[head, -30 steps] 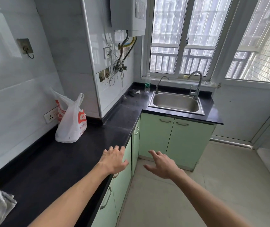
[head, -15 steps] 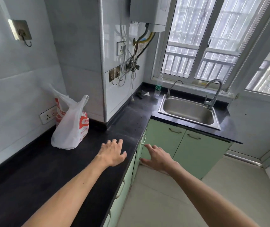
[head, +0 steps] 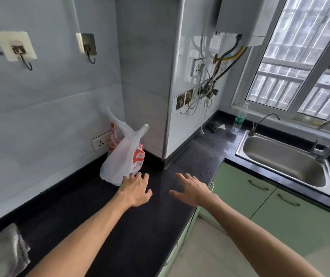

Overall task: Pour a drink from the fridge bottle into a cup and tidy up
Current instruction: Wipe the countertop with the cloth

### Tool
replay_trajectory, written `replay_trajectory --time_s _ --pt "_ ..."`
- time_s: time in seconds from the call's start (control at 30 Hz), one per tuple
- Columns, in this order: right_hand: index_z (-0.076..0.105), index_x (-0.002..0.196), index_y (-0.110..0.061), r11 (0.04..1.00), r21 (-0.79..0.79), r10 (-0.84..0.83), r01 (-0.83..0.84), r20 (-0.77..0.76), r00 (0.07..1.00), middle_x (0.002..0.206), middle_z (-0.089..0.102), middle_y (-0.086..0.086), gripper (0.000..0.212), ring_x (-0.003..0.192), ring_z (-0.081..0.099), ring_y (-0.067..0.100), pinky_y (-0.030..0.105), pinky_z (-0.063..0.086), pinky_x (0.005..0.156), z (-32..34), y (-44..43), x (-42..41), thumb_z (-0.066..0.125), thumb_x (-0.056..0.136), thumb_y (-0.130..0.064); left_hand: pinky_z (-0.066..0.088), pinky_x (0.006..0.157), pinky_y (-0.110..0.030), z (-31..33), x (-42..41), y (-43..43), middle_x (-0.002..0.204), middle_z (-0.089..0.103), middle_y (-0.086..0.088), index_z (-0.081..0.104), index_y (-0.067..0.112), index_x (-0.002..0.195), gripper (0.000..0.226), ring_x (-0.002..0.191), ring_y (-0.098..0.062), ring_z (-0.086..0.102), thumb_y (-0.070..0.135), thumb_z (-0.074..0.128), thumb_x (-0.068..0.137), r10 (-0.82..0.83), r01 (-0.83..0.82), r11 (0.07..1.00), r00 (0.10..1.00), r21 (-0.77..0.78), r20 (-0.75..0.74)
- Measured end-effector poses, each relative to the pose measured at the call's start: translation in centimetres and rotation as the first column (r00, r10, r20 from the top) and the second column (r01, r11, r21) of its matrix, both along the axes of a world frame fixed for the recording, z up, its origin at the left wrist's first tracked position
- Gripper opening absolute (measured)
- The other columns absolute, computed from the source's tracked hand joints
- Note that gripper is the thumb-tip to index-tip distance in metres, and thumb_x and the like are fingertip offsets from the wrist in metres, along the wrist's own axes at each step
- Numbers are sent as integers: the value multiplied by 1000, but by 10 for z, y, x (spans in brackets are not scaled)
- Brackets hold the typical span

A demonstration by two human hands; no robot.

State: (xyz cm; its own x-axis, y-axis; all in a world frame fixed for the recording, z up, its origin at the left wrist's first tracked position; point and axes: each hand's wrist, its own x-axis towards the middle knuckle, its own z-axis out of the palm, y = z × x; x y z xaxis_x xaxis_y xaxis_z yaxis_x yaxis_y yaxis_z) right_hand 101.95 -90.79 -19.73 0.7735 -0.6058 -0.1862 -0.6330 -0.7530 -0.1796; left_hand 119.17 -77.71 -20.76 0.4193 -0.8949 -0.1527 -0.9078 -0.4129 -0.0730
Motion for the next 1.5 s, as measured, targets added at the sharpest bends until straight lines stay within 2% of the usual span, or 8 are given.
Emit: replay_trajectory --time_s 0.33,0.47,0.57,0.9,1.2,1.27,1.37,1.5 --pt "15 155 -29 958 -17 285 -286 -34 958 145 42 7 80 134 40 31 47 45 100 10 -33 88 45 91 -66 46 92 -46 0 43 28 128 54 -13 42 14 129 47 115 -32 54 48 40 97 298 -298 955 955 -4 -18" --pt "13 155 -31 910 4 415 -416 -47 909 140 45 7 79 128 44 30 45 45 98 2 -33 111 45 91 -66 46 94 -46 -7 46 42 131 52 -15 40 12 135 53 118 -33 52 49 38 98 422 -421 907 907 24 -17" --pt "15 154 -29 877 41 479 -478 -38 877 148 40 5 78 132 41 31 46 44 101 -3 -32 125 46 91 -65 46 97 -47 -10 45 56 135 50 -15 36 11 143 59 121 -33 51 50 38 98 499 -499 866 866 29 -31" --pt "19 153 -26 709 105 702 -698 1 713 149 40 9 73 133 43 34 47 40 104 -10 25 186 45 95 -61 46 99 -46 -30 24 156 137 51 -15 34 11 145 61 123 -34 51 49 39 98 757 -757 653 651 28 -57" --pt "20 153 -28 585 211 805 -783 -33 592 147 41 8 72 133 42 32 46 42 104 -62 91 203 48 94 -57 42 102 -44 -97 -30 234 136 53 -12 43 13 139 57 123 -30 49 51 40 97 879 -870 477 474 127 -55" --pt "20 153 -29 566 244 818 -788 -50 573 147 41 7 71 134 42 32 48 42 104 -76 103 202 48 94 -56 38 109 -45 -117 -41 248 144 45 -14 39 13 143 59 134 -32 40 50 41 97 892 -883 452 444 124 -86" --pt "20 152 -30 551 275 829 -788 -74 554 148 41 6 70 134 42 32 49 43 105 -93 120 200 48 94 -57 21 121 -49 -145 -54 266 163 15 -18 17 14 156 70 151 -36 12 48 39 100 914 -906 399 380 139 -146" --pt "21 152 -28 540 298 838 -788 -98 537 145 43 6 68 133 42 30 47 43 104 -113 136 200 48 95 -55 10 123 -49 -177 -62 294 167 -3 -10 4 19 160 74 154 -28 -5 47 38 100 926 -932 350 329 95 -184"
